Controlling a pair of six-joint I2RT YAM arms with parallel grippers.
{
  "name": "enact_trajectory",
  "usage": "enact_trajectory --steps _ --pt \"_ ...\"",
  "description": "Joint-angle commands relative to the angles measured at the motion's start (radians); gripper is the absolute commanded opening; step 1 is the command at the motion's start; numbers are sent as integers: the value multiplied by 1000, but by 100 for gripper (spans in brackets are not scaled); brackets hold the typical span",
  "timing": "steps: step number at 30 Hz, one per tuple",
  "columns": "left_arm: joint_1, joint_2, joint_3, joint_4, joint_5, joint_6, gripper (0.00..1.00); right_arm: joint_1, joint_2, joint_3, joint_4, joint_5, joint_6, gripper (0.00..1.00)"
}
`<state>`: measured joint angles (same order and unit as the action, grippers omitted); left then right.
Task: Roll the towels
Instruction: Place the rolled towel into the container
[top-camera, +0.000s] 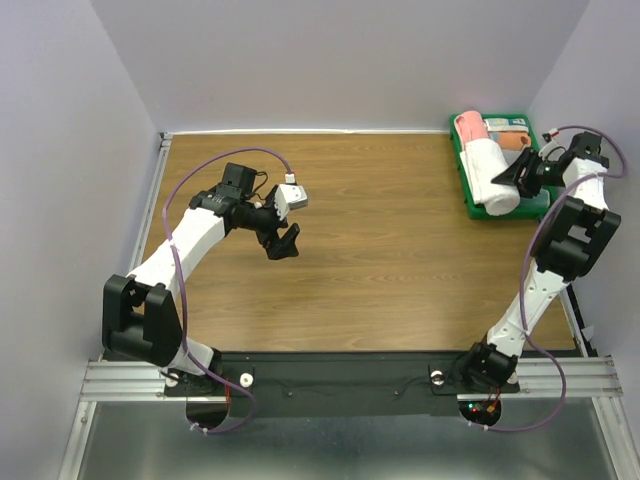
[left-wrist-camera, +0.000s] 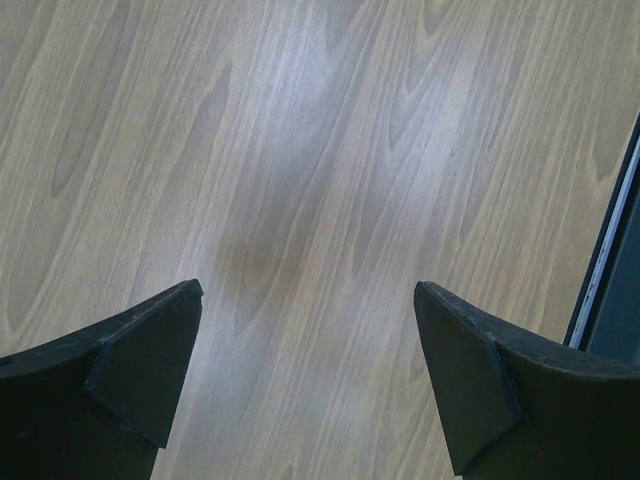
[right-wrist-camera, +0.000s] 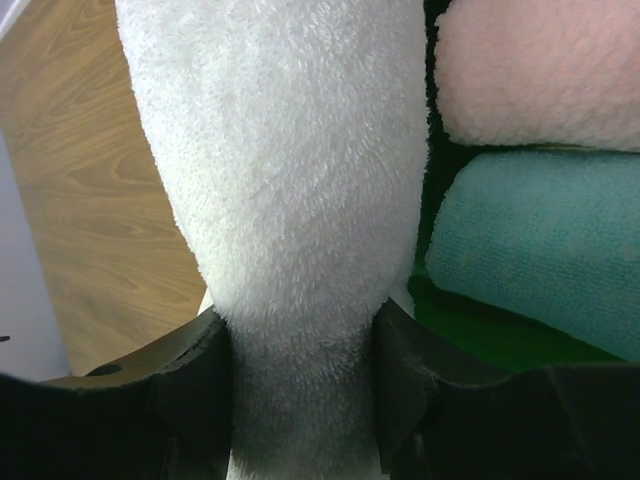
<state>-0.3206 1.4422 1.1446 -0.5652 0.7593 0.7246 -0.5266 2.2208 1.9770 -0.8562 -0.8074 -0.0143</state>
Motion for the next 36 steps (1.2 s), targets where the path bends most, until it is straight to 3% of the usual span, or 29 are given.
enact_trajectory --steps 1,9,14,24,29,36 --pt "-3 -5 9 -10 31 15 99 25 -45 -44 112 -75 22 1" --pt "-3 -19 -8 -21 38 32 99 2 -275 -165 100 -98 -44 1" --pt "-3 -20 -13 -21 52 32 99 -52 -309 -100 97 -107 -15 1" --pt "-3 -28 -23 -7 55 22 99 -58 -81 250 112 -29 -78 1" --pt "-5 -14 -29 -2 54 21 99 -36 40 391 192 -29 -12 1" --pt "-3 -6 -43 8 46 15 99 30 105 405 328 45 65 1"
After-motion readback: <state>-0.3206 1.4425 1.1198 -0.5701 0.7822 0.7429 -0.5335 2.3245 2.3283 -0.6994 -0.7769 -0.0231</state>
